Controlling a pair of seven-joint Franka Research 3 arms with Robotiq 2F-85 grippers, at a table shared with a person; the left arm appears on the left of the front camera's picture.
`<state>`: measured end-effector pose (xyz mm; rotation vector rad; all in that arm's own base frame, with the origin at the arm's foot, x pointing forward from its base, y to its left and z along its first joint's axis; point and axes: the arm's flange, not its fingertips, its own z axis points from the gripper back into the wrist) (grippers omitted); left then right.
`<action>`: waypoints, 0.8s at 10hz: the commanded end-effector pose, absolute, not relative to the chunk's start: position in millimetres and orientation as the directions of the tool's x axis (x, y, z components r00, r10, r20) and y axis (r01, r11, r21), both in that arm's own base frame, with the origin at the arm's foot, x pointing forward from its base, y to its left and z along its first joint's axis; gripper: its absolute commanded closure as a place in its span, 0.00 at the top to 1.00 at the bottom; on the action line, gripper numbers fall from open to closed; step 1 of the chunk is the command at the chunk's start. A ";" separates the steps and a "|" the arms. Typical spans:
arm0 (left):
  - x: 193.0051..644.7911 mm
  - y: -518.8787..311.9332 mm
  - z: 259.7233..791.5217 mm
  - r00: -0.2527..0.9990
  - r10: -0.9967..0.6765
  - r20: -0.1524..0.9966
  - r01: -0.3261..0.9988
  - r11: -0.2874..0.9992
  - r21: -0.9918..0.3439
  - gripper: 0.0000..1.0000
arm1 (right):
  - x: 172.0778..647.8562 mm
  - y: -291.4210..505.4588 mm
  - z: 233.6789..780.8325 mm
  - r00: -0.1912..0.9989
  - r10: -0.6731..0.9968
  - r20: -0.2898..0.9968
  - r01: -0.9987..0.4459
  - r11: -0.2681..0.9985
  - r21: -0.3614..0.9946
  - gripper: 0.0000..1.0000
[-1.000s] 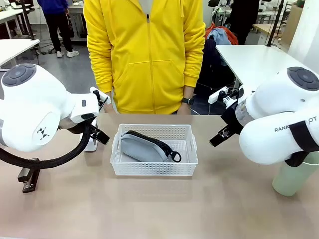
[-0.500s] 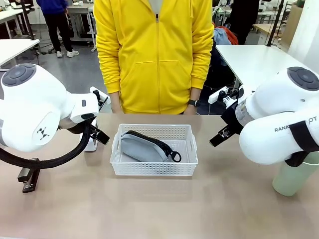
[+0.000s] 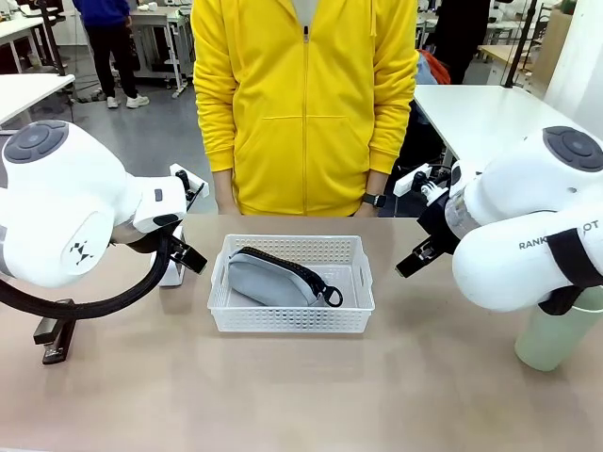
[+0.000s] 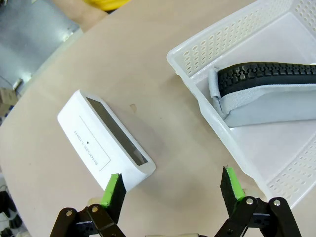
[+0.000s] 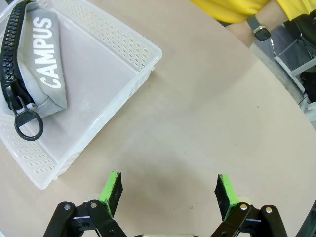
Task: Efficiently arrange items inside the basket to fit them all.
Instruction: Pick up the Digital clock and place it inside the Organizing basket.
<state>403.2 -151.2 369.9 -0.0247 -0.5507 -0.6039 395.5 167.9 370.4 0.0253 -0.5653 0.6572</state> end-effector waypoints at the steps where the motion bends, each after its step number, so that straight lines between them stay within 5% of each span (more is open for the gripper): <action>1: 403.2 -151.3 370.1 0.684 -0.533 0.499 0.546 0.827 0.136 1.00 | 395.5 167.9 370.6 0.647 0.570 0.505 -0.584 0.797 -0.152 1.00; 5: 382.4 -148.2 389.5 0.704 -0.518 0.486 0.626 0.776 -0.079 1.00 | 377.3 150.0 397.2 0.725 0.504 0.470 -0.555 0.831 -0.034 1.00; 7: 355.8 -136.4 423.5 0.760 -0.431 0.486 0.599 0.754 -0.268 1.00 | 363.1 120.3 436.5 0.851 0.299 0.432 -0.463 0.815 0.349 1.00; 8: 339.6 -122.8 445.1 0.895 -0.262 0.361 0.416 0.782 -0.464 1.00 | 350.7 101.6 459.7 0.927 0.198 0.318 -0.348 0.771 0.534 1.00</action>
